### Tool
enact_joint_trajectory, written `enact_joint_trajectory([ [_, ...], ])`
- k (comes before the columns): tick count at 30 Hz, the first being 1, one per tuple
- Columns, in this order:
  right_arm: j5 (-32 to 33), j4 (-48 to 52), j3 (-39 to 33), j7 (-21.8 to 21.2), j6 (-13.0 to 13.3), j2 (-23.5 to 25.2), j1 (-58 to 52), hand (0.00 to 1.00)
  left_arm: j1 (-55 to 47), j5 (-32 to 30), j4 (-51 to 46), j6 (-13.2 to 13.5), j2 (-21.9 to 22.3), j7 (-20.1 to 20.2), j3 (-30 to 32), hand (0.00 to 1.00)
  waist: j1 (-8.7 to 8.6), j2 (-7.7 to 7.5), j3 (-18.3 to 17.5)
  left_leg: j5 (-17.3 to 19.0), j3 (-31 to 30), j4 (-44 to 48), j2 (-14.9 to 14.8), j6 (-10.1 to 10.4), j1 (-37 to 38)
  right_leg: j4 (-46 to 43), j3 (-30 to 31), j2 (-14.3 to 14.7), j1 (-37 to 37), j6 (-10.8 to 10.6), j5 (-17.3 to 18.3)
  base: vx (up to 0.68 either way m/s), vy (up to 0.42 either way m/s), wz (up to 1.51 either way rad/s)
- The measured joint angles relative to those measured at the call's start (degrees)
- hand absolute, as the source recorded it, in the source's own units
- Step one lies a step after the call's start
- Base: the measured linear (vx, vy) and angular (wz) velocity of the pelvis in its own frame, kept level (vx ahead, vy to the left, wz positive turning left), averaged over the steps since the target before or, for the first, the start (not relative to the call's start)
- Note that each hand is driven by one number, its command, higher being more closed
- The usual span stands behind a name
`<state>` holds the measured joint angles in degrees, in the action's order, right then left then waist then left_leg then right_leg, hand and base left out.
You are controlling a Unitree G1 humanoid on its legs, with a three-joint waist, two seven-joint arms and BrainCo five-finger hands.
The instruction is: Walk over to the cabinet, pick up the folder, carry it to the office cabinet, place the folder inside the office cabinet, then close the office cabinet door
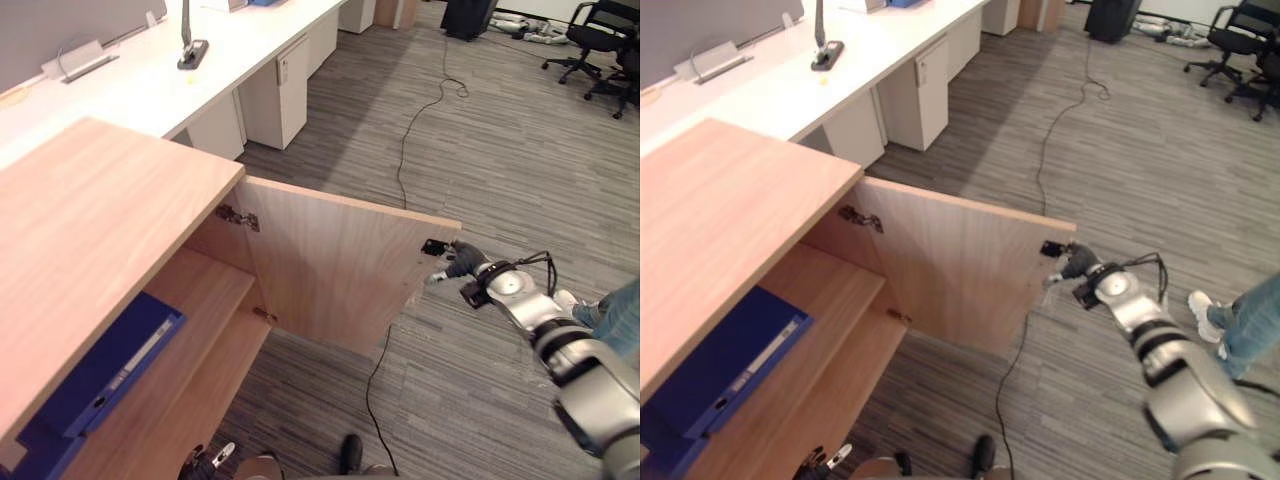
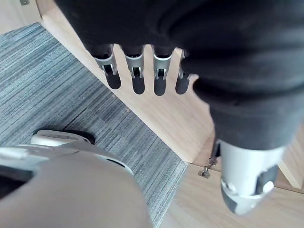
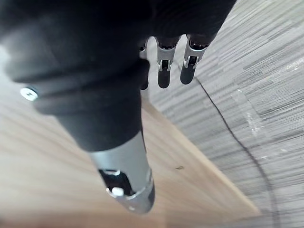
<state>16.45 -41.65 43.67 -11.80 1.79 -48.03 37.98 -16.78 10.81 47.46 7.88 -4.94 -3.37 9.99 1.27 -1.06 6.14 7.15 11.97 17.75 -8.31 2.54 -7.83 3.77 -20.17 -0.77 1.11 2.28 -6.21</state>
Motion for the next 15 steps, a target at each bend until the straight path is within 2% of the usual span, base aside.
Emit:
enact_joint_trajectory([
  [1,-0.55,4.15,0.73,-2.03,-0.02,-2.70,-1.96,0.00,0.25,-0.28,0.07,-0.05,-0.13,-0.01,0.80,0.00,-0.23,-0.67,0.18,0.73,3.53,0.51,-0.76,-0.56,0.62,-0.19,-1.80,-0.16,-0.10,0.62,0.43,0.06,-0.159,0.72],
  [2,-2.28,9.21,0.62,-4.67,-0.02,-5.44,-5.90,0.00,1.01,-1.49,0.50,-0.37,-0.16,-0.04,2.17,0.00,-0.50,-1.22,0.35,4.18,10.86,8.65,-3.74,-1.46,-0.22,-0.54,-4.03,-0.07,-0.36,1.46,0.99,0.10,-0.212,0.96],
  [3,-3.23,14.54,0.12,-6.53,-0.01,-7.22,-10.25,0.00,1.48,-2.46,0.90,-0.64,-0.26,-0.04,3.00,0.00,-0.94,-1.72,0.23,6.55,15.93,13.17,-5.18,-1.98,0.47,-0.38,-6.43,-0.13,-0.55,1.86,1.28,0.10,-0.187,0.94],
  [5,-4.27,22.49,-2.48,-8.95,0.10,-8.70,-16.50,0.00,3.16,-3.87,2.79,-1.01,-0.41,-0.05,4.24,0.00,-2.52,-1.95,0.02,8.20,22.26,12.35,-5.73,-2.16,3.22,0.07,-10.90,-0.56,-0.58,1.90,1.31,0.07,-0.103,1.24],
  [6,-4.37,27.16,-3.49,-10.77,0.35,-8.74,-20.42,0.00,4.17,-4.20,3.25,-1.21,-0.28,-0.04,4.32,0.00,-3.14,-2.00,0.00,8.01,24.98,7.95,-5.18,-1.78,5.66,0.08,-14.18,-0.93,-0.56,1.90,1.31,0.04,-0.024,1.44],
  [7,-4.47,28.16,-3.87,-10.94,0.32,-8.23,-21.87,0.00,4.65,-4.32,3.55,-1.24,-0.14,-0.04,4.32,0.00,-3.42,-2.04,-0.07,7.80,25.54,5.06,-4.68,-1.45,6.94,0.06,-15.90,-1.13,-0.50,1.89,1.31,0.00,0.048,1.48],
  [8,-4.35,29.73,-3.67,-12.90,0.34,-7.61,-23.72,0.00,5.47,-4.30,3.87,-1.59,0.27,0.03,4.30,0.00,-3.57,-1.98,-0.27,5.96,25.09,-1.73,-3.75,-0.42,9.04,-0.26,-19.05,-1.30,-0.07,1.85,1.31,-0.04,0.091,1.43],
  [9,-4.35,30.88,-2.92,-14.21,0.35,-5.59,-24.88,0.00,6.38,-4.07,4.08,-1.92,-0.08,0.11,4.83,0.00,-3.26,-3.66,-0.09,1.34,24.20,-6.94,-1.53,-0.21,9.84,-0.80,-21.39,-2.81,0.11,1.58,1.20,-0.07,0.094,1.34],
  [10,-4.38,32.04,-1.76,-15.13,0.37,-5.35,-25.01,0.00,6.44,-4.05,3.95,-1.89,-0.23,0.05,5.52,0.00,-2.92,-4.30,-0.17,0.35,22.98,-8.95,-0.50,-0.73,9.91,-1.25,-22.27,-3.42,0.31,1.48,1.25,-0.10,0.100,1.08],
  [11,-4.43,35.19,1.09,-17.83,0.93,-5.23,-25.48,0.00,6.49,-4.05,3.92,-1.97,-0.50,0.04,6.76,0.00,-1.96,-5.49,-0.91,-1.38,21.17,-11.54,1.02,-1.32,9.71,-1.83,-23.59,-4.51,0.80,1.30,1.14,-0.10,0.128,0.82],
  [12,-4.72,37.05,2.20,-17.64,1.20,-3.23,-25.53,0.00,6.30,-4.06,4.05,-2.01,-0.68,-0.03,7.99,0.00,-1.02,-5.96,-1.27,-2.48,19.47,-13.25,2.15,-1.97,9.53,-2.46,-24.88,-5.46,0.98,1.15,1.04,-0.07,0.115,0.75],
  [13,-5.50,37.04,2.10,-17.64,1.22,-1.63,-25.09,0.00,6.20,-4.06,4.31,-2.03,-0.72,-0.09,8.56,0.00,-0.73,-6.14,-1.42,-2.93,18.59,-13.83,2.70,-2.36,9.33,-2.67,-25.54,-5.93,0.99,0.99,0.92,-0.03,0.155,0.70],
  [15,-8.82,37.04,1.64,-17.65,1.50,-0.13,-22.55,0.00,5.56,-4.32,4.97,-2.17,-0.50,-0.16,11.30,0.00,1.21,-5.97,-1.65,-4.15,15.64,-15.23,4.68,-3.74,8.04,-2.76,-28.31,-7.76,1.34,-0.09,0.10,0.01,0.152,0.70],
])
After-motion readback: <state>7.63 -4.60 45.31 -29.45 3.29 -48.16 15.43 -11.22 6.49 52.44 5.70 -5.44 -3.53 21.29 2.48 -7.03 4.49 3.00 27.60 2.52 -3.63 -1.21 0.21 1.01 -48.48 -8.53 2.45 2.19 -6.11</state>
